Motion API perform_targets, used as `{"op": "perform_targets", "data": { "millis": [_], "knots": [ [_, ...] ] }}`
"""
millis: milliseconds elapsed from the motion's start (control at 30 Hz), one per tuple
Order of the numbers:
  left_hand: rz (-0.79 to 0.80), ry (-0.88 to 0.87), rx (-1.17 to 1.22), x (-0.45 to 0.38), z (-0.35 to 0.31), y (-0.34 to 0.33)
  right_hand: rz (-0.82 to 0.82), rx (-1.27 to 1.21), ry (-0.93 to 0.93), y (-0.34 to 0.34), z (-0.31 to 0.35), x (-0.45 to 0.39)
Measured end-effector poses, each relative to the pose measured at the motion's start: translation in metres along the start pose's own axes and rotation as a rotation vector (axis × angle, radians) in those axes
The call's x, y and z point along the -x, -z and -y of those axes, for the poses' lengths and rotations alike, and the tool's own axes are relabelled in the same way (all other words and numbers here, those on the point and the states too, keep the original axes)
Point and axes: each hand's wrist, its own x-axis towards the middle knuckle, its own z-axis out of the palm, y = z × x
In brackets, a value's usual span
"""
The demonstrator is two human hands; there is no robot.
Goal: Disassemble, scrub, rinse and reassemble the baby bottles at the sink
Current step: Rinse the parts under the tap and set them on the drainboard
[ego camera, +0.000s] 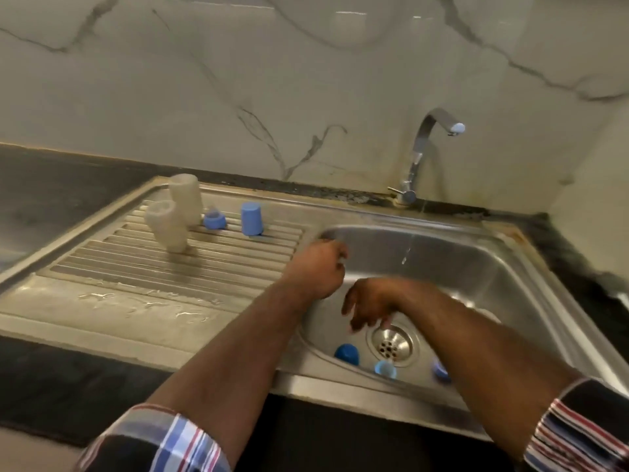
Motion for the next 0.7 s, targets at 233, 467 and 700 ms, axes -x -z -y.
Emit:
{"op": "perform_targets", "data": {
  "millis": [233,467,700],
  "knots": [
    [0.273,0.117,-0.029,-0.017,-0.020,-0.041,0.064,0.450,0.167,-0.040,0.007,-0.011],
    [0.408,0.067,-0.291,-0.023,-0.030,-0.053,0.009,-0.094,0.019,-0.011,-0.041,-0.011],
    [0.993,0.050,-0.160,-0.019,-0.059,-0.090,-0.501,-1.591,0.145,0.036,-0.123,0.000]
  ]
}}
